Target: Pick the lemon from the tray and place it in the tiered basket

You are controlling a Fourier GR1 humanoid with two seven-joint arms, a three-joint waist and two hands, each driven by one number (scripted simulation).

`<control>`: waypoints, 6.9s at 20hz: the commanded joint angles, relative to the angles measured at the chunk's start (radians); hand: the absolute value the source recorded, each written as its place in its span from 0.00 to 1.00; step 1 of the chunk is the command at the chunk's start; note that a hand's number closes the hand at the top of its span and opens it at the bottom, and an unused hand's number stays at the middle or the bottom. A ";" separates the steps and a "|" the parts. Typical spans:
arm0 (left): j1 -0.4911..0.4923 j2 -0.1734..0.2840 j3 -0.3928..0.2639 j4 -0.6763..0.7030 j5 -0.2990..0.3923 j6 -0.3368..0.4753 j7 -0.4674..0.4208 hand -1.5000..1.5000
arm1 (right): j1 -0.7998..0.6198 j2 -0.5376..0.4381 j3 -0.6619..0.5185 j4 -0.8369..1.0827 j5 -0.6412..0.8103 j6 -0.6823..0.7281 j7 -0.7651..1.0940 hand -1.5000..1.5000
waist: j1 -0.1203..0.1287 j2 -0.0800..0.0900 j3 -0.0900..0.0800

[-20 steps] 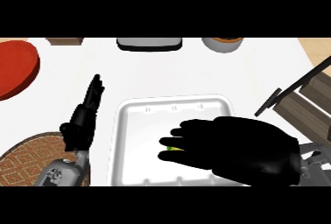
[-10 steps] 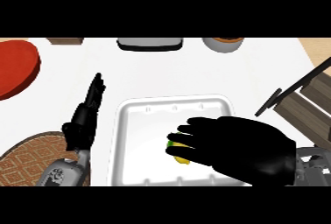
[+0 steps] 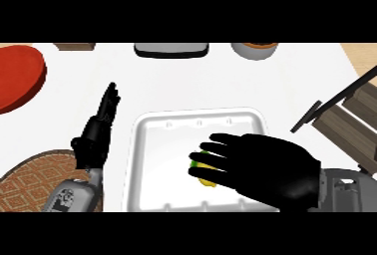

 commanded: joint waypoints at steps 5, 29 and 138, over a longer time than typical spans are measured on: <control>0.041 -0.002 0.019 -0.054 -0.003 -0.040 0.015 0.50 | 0.005 0.043 0.098 0.094 0.246 -0.154 -0.148 0.00 | 0.003 -0.001 0.000; 0.070 -0.088 0.029 -0.116 -0.111 -0.045 0.079 0.50 | 0.108 0.134 -0.024 0.312 0.464 -0.191 -0.385 0.00 | -0.003 -0.002 0.000; 0.056 -0.143 0.102 -0.072 -0.161 -0.133 0.020 0.50 | 0.452 -1.155 -1.142 0.467 -0.836 -0.337 -0.174 1.00 | 0.021 0.005 -0.001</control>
